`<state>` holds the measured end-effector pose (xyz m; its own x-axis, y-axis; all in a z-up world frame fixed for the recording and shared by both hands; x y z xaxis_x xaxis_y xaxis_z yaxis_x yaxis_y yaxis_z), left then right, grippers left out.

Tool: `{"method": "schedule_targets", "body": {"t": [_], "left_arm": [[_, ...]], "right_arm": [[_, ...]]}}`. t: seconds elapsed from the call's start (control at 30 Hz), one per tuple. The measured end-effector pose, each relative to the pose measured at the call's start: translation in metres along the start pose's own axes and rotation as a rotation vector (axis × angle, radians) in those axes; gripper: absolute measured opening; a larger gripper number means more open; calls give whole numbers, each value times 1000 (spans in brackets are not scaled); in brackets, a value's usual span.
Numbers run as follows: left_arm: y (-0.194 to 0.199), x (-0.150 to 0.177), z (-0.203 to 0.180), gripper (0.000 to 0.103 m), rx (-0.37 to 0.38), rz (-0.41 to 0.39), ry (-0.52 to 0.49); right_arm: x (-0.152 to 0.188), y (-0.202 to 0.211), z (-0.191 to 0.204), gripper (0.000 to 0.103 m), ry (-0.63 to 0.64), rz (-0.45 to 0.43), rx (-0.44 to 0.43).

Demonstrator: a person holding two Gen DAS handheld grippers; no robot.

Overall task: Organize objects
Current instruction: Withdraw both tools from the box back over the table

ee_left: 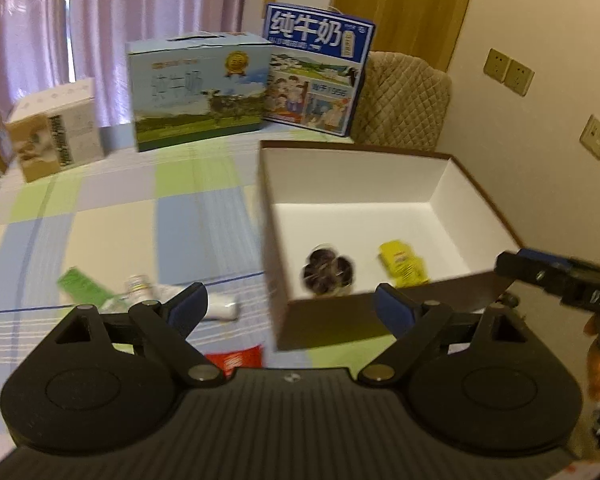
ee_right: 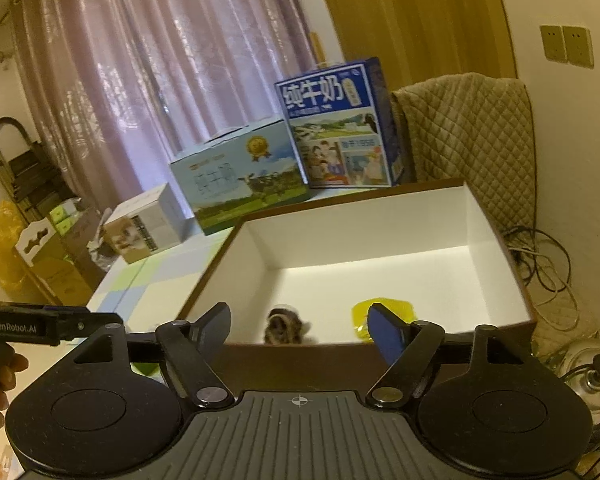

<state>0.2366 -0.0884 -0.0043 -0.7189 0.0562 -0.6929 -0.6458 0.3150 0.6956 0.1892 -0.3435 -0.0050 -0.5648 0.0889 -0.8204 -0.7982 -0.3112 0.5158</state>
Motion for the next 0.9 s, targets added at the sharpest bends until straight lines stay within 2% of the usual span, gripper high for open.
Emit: {"method": "schedule_targets", "body": {"t": [0.5, 0.9], "left_arm": [[77, 57, 87, 89, -144, -12, 114], [77, 115, 125, 88, -220, 60, 225]], "right_arm": [[37, -8, 55, 77, -8, 77, -106], [77, -40, 86, 77, 42, 185, -174]]}}
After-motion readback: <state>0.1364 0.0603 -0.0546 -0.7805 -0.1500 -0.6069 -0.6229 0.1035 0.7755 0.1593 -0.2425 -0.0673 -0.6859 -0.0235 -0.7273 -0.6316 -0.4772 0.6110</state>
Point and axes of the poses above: each gripper's, at about its wrist camera, not at the fingertips, and y roughly against the way its jaws point, z to its left, x to its underside, the point moved 4 cm from there along -y, roughly the way its jaws point, and after that the axes turned 4 degrees about y, right-handed, at the moved point
